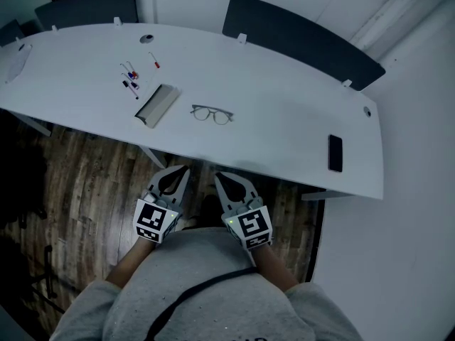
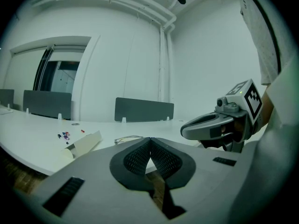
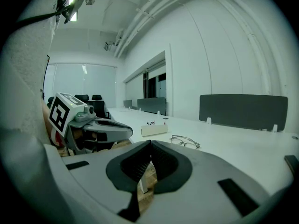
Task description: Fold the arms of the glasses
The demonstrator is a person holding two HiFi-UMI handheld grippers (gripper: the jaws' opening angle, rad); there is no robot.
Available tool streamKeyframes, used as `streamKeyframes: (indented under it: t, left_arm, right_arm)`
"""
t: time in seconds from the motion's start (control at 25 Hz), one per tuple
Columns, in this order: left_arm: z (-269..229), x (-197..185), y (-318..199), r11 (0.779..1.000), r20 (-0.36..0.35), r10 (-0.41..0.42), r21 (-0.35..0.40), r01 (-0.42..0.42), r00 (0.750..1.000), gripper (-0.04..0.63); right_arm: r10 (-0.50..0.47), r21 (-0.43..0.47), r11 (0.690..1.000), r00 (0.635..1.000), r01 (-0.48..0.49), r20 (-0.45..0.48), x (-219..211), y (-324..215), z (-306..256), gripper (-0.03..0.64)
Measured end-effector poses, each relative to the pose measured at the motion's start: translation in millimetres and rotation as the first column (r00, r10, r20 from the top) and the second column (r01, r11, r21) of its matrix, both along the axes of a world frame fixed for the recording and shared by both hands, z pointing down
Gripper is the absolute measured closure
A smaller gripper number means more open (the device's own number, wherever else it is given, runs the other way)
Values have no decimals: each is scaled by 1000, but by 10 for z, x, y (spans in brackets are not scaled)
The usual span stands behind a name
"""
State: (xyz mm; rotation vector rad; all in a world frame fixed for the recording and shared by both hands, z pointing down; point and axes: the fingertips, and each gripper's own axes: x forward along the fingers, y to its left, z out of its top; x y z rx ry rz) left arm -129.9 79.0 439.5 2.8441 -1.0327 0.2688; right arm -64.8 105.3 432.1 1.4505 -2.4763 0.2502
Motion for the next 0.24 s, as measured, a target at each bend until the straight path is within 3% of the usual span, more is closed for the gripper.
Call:
streamKeyframes:
  t: [0.24]
  left_arm:
    - [-5,-56,87,1000,-5,2,-5,-2,1000,580]
  right_arm:
    - [2,0,1000,1000,-2,-16,-38,105,30,598]
